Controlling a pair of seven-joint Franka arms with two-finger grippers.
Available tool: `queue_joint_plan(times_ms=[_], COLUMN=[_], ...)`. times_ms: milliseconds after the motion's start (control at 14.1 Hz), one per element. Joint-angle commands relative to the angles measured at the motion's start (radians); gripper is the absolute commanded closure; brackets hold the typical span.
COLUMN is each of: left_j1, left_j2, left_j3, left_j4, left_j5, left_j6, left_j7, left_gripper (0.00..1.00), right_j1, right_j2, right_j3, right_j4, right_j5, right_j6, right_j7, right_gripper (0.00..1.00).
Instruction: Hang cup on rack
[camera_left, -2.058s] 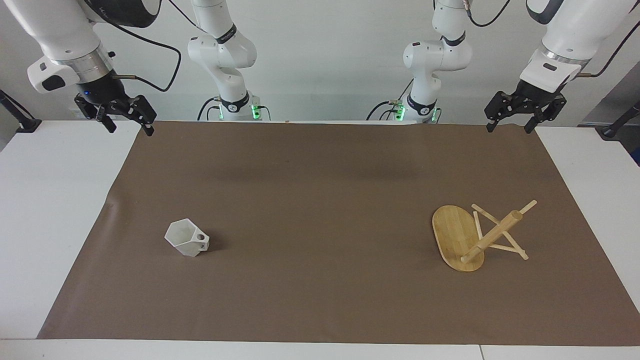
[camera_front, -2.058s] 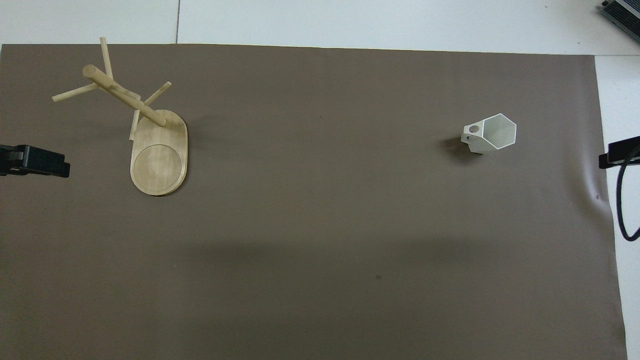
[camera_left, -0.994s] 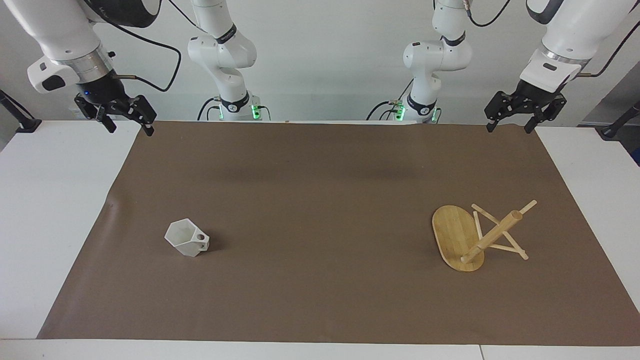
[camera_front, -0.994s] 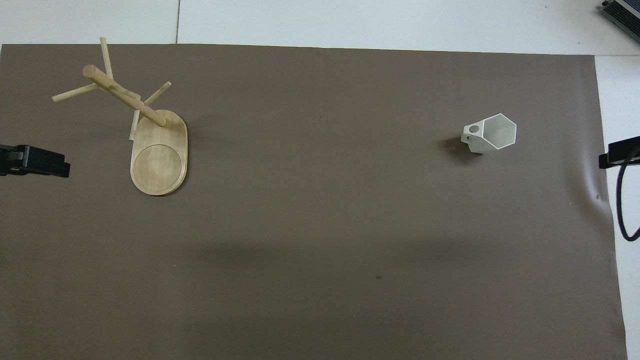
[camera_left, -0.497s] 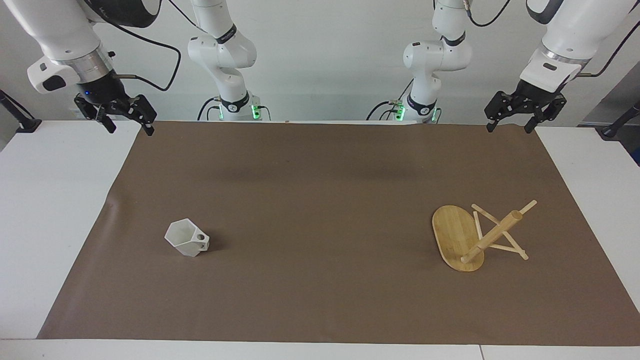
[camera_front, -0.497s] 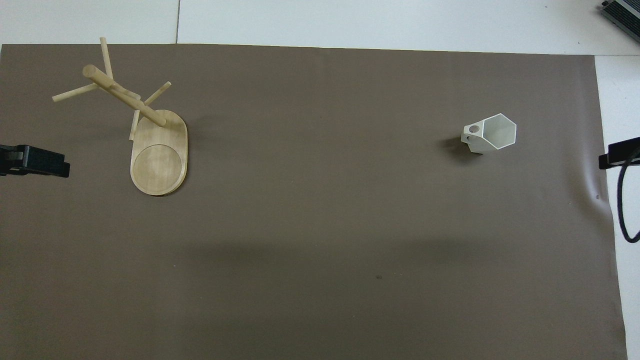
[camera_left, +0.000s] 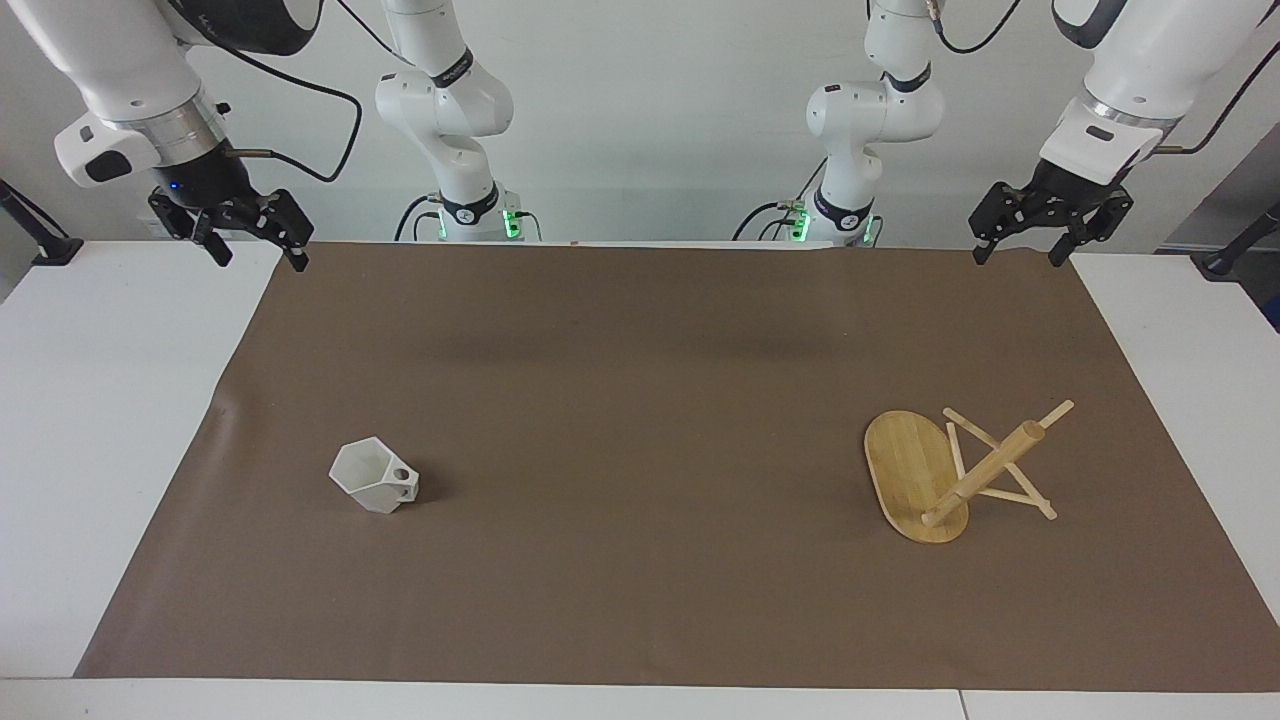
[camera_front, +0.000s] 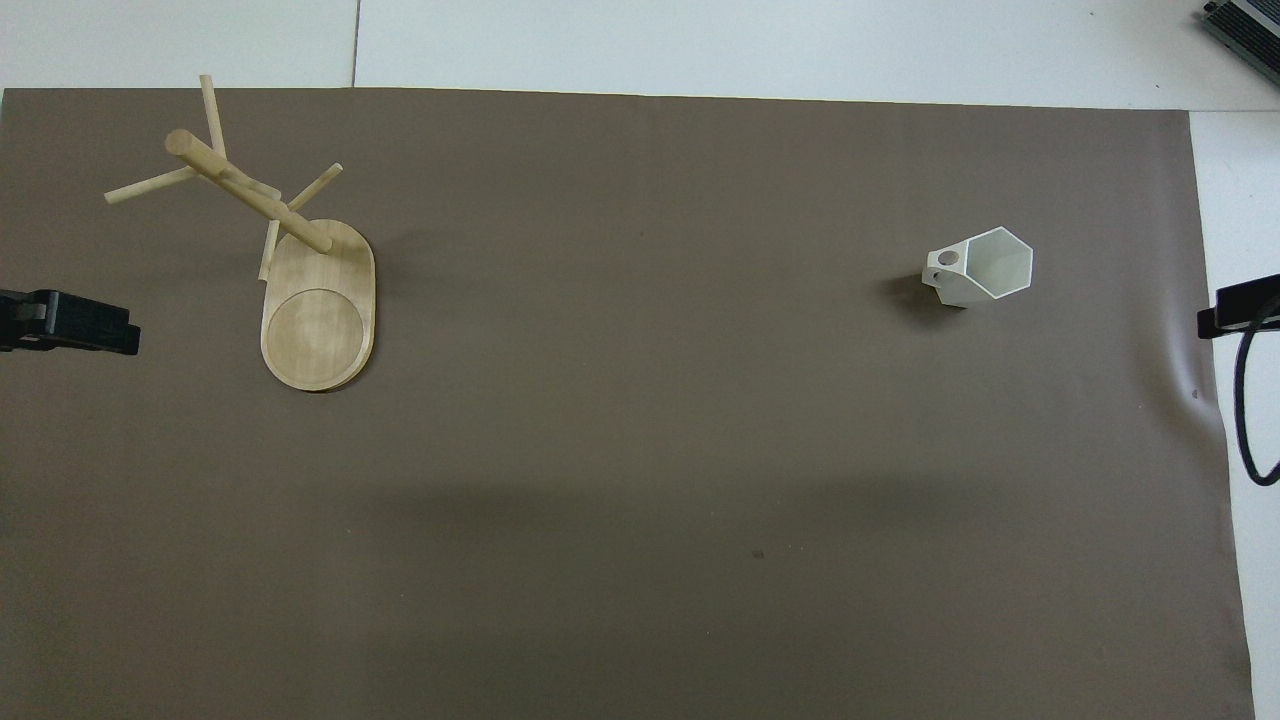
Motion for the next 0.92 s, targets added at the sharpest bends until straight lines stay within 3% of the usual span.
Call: queue_joint_plan(times_ms=[0, 568, 852], left_j1=[-0.012, -0.012, -0.012], left_j2=[-0.018, -0.018, -0.018], left_j3=[0.007, 0.007, 0.007], left_j4=[-0.013, -0.013, -0.013], left_j5=[0.017, 0.017, 0.017], left_j6=[0.002, 0.004, 0.002], left_j7=[0.003, 0.003, 0.003], left_gripper=[0.0, 0.0, 0.0], right_j1=[0.001, 0.003, 0.006], right_j2=[-0.015, -0.038, -0.095], right_j3=[-0.005, -0.005, -0.003], right_j4=[-0.017, -0.063, -0.253], right_j5=[-0.017, -0.017, -0.016], right_j6=[0.017, 0.026, 0.249], right_j7=[-0.032, -0.034, -0.029], right_gripper=[0.0, 0.0, 0.0])
